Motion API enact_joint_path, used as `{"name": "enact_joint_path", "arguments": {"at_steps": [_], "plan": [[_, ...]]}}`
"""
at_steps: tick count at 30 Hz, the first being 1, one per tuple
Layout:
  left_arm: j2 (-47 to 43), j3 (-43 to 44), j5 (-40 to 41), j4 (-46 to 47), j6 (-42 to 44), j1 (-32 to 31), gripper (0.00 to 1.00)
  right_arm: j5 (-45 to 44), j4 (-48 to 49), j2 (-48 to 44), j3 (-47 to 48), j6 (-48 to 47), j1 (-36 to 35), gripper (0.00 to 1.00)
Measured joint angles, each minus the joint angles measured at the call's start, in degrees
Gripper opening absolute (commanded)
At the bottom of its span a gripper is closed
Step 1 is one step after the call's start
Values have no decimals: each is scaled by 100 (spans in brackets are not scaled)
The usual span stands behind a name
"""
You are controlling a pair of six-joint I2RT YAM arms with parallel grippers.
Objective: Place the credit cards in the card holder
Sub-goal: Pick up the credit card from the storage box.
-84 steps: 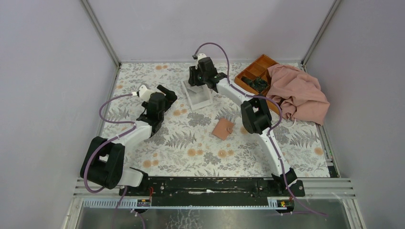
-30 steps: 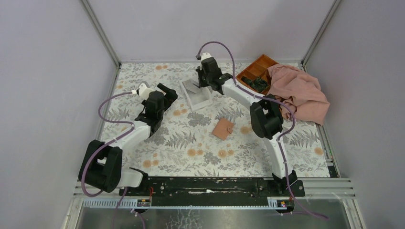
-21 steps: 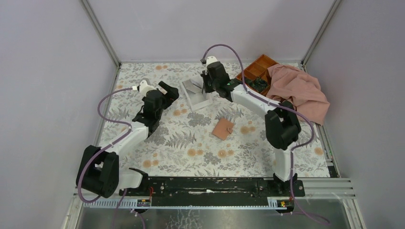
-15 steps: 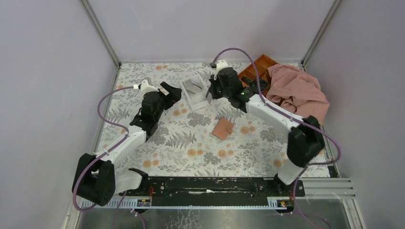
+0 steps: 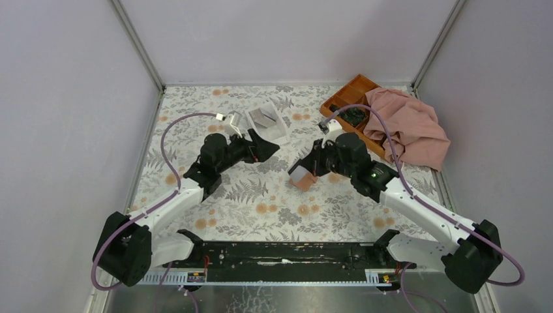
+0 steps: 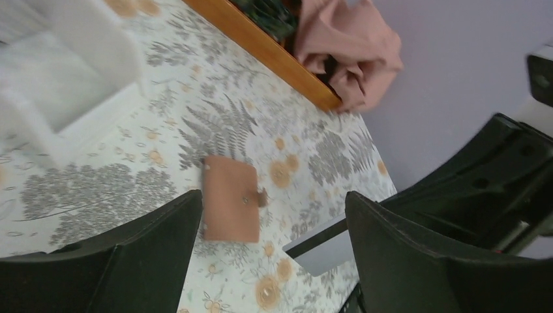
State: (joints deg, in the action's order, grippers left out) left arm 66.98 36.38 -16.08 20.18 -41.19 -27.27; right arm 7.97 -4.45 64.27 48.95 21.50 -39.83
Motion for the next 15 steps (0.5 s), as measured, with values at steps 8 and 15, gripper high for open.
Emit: {"name": "enact_joint_path", "arguments": {"at_steps": [8,15], "plan": [[179,-52,-1224,111,341,-262,74,579,-66,-566,-396,339,-4,0],[236,-52,-1797,111,551,-503,65,839,-63,-612,-396,479,-4,0]]}}
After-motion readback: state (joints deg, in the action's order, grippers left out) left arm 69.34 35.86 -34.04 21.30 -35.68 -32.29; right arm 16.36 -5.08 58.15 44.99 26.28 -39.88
